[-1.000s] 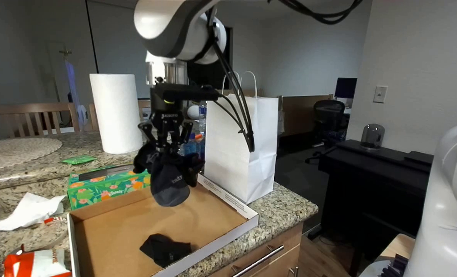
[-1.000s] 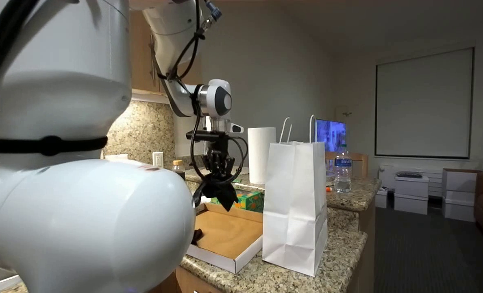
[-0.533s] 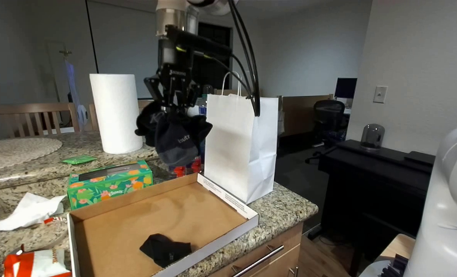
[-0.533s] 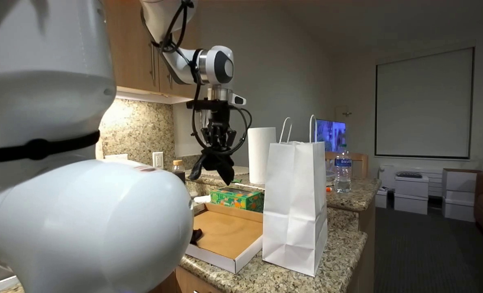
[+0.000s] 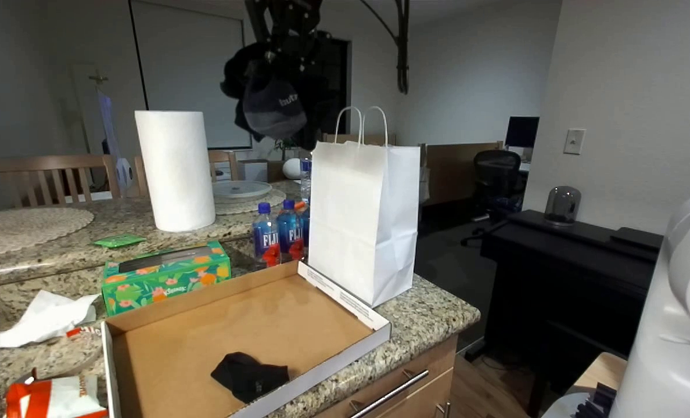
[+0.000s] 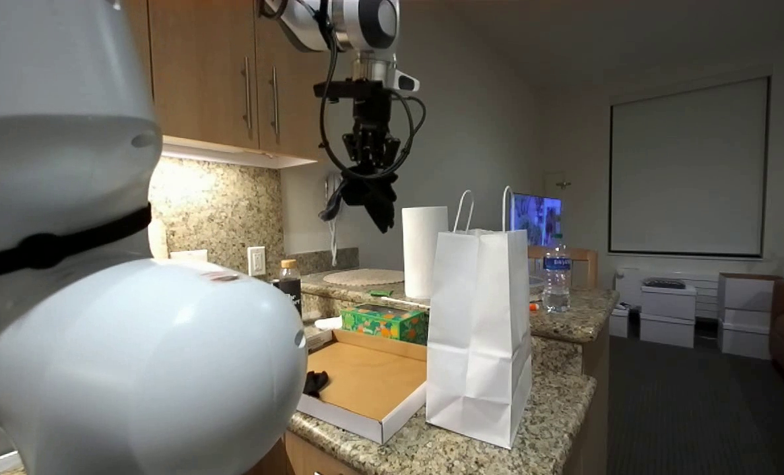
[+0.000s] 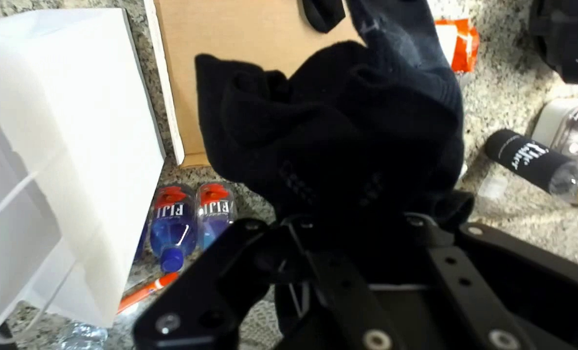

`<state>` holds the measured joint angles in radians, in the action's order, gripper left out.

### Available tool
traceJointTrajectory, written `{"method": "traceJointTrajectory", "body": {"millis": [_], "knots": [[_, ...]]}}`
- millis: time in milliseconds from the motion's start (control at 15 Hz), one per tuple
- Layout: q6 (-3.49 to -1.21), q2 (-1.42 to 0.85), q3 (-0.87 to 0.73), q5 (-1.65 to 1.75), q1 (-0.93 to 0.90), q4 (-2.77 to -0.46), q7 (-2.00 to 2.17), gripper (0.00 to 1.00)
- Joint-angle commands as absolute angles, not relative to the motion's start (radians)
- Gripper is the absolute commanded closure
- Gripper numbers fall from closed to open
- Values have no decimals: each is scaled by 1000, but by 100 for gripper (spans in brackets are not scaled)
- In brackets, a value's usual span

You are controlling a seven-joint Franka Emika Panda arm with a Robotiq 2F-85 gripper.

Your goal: Put the socks in the bag

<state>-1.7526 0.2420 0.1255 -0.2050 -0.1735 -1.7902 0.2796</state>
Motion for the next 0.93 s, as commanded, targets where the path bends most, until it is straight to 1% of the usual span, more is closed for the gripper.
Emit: {"method": "traceJointTrajectory", "body": {"millis": [0,333,867], "knots": [[-1676,276,55,-318,-103,-1718,297,89],[-1632,286,-44,-422,-13,-1662,325,89],[-1635,242,-122,-500,55,-1672,326,89]]}}
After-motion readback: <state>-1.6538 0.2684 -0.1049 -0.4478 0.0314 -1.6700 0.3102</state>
